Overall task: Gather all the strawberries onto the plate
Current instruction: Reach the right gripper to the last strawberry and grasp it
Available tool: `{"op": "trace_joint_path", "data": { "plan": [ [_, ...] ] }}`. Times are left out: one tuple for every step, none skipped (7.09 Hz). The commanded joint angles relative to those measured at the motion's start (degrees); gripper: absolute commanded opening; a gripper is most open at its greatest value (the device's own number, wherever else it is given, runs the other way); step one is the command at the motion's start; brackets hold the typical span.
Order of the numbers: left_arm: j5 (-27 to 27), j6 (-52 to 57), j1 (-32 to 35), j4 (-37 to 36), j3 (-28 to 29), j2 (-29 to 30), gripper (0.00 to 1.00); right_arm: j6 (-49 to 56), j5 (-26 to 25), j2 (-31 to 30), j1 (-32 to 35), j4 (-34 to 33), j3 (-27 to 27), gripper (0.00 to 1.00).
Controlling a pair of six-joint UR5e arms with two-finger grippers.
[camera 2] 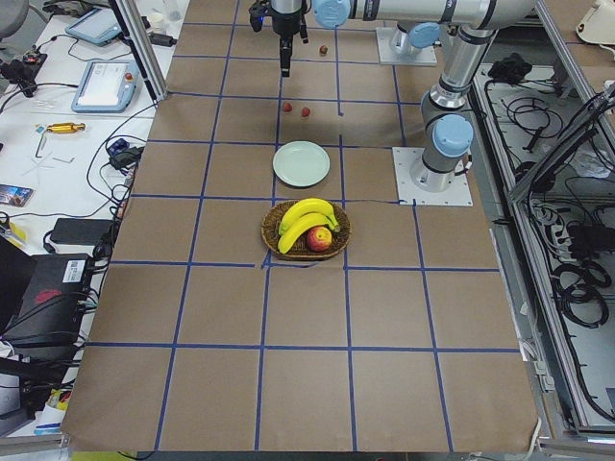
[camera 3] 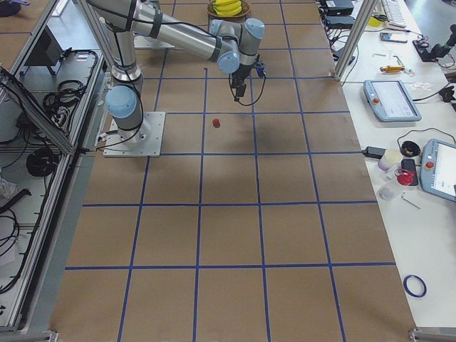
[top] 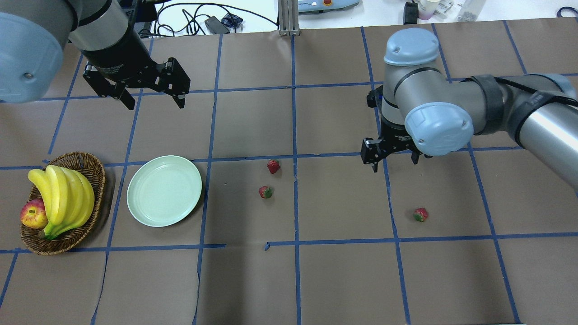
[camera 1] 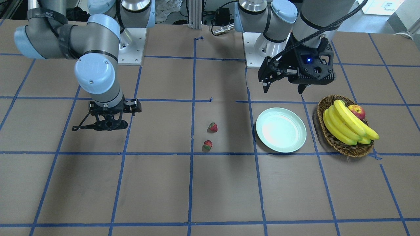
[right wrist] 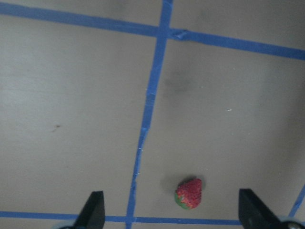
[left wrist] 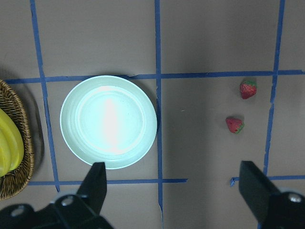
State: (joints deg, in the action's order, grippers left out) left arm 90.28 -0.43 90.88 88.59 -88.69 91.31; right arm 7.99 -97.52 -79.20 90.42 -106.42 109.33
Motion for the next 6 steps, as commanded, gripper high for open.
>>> {"op": "trace_joint_path", "data": {
  "plan": [
    [0.0, 0.0, 0.0, 0.1, -0.1, 0.0, 1.00, 7.1, 0.0, -0.9, -5.4, -6.0, 7.6, 1.00],
    [0.0, -0.1, 0.0, 0.1, -0.1, 0.2, 1.00, 7.2, 0.1, -0.4, -5.6, -13.8, 12.8, 1.00],
    [-0.1, -0.1, 0.0, 0.1, -0.2, 0.3, 1.00, 7.1, 0.2, -0.4, -5.6, -18.6, 17.6, 1.00],
    [-0.1, -0.1, 0.1, 0.1, -0.2, 0.3, 1.00, 7.2, 1.0, -1.4, -5.4, -19.3, 18.9, 1.00],
    [0.0, -0.1, 0.1, 0.1, -0.3, 0.2, 1.00, 8.2, 1.5, -1.3, -5.5, -19.0, 19.0, 1.00],
    [0.0, -0.2, 0.1, 0.0, -0.3, 0.3, 1.00, 8.4, 1.5, -1.2, -5.4, -19.0, 18.9, 0.93]
  ]
}}
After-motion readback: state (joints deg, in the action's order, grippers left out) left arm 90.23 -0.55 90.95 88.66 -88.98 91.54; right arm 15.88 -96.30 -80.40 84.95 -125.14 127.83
